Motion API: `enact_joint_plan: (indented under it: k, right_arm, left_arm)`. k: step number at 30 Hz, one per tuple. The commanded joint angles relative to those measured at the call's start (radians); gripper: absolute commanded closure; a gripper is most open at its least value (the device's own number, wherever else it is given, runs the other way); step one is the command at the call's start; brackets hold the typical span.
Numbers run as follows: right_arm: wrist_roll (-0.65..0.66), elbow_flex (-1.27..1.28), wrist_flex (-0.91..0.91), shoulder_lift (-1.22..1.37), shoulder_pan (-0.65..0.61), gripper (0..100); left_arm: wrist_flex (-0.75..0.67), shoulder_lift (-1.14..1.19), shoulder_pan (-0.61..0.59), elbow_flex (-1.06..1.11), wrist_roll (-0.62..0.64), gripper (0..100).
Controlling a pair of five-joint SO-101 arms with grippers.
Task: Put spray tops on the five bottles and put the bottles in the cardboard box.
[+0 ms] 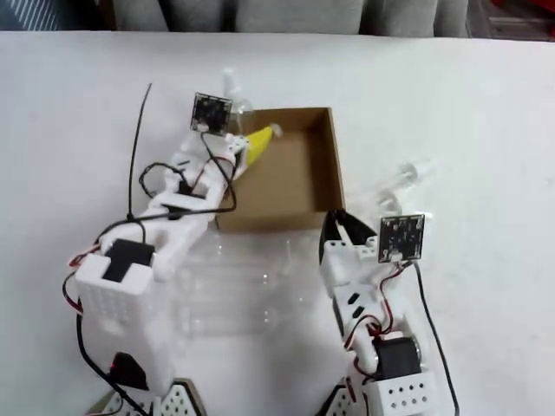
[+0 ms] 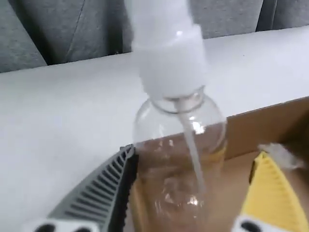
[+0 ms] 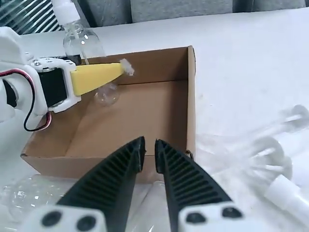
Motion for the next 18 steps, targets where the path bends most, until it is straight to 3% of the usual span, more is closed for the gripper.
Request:
enact_joint_plan:
  k: [1, 18]
  right_arm:
    - [0.005, 0.008, 0.004, -0.010, 0.007, 98.3]
    - [0.006, 0.008, 0.004, -0.010, 0.007, 98.2]
  left_arm:
    - [-0.006, -0.048, -0.012, -0.003, 0.002, 65]
    - [-0.005, -0.420, -0.007, 0.330, 0.043, 65]
